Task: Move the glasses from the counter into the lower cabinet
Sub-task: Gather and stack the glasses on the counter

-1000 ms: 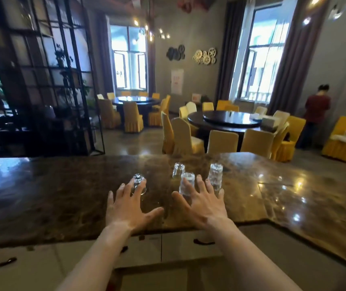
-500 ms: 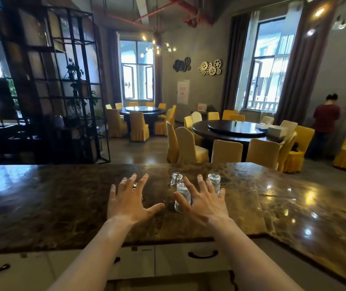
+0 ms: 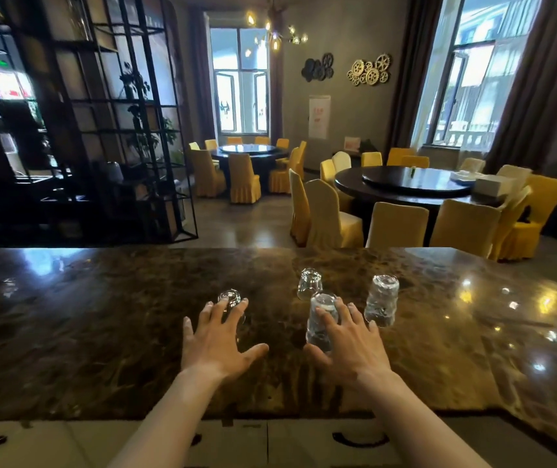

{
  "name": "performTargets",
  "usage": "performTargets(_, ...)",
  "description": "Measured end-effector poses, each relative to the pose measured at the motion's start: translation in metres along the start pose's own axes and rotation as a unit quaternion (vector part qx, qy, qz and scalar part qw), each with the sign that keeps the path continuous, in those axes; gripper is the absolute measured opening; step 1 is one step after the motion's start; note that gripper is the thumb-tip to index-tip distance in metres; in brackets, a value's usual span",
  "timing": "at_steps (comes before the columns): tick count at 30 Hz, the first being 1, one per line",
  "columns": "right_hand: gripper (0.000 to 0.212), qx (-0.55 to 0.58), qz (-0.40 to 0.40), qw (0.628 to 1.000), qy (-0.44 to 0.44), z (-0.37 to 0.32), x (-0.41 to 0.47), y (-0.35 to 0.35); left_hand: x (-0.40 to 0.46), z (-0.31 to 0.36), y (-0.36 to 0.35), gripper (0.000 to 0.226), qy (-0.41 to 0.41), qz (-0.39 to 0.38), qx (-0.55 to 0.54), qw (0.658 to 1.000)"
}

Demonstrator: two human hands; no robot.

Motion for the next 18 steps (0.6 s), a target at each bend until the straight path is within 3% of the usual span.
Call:
performTargets(5, 0.09, -0.048, -0.054, 0.997, 0.014, 0.007, 0.075, -0.03, 0.086, -0.03, -0.04, 0.096, -0.022, -0.053, 0.023, 0.998)
performTargets(10, 0.105, -0.144, -0.15, 0.977, 0.055, 0.012, 0.133, -0.057, 0.163, -0.04, -0.078, 0.108, -0.093, -0.137, 0.084, 0.983)
performTargets(14, 0.092, -0.201, -0.18, 0.959, 0.09, 0.01, 0.149, -0.06, 0.186, -0.038, -0.099, 0.097, -0.155, -0.207, 0.13, 0.957)
performTargets(18, 0.067, -0.231, -0.164, 0.95, 0.13, 0.006, 0.164, -0.053, 0.199, -0.032, -0.097, 0.074, -0.214, -0.181, 0.149, 0.949)
Point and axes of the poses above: each hand's wrist, its own x-axis towards the middle knuckle, its own y-axis out of the back of the hand, z = x × y, the point moved 8 cm from there along x, towards the middle knuckle, and after that the axes turned 2 degrees about y, right-handed, at the moved point
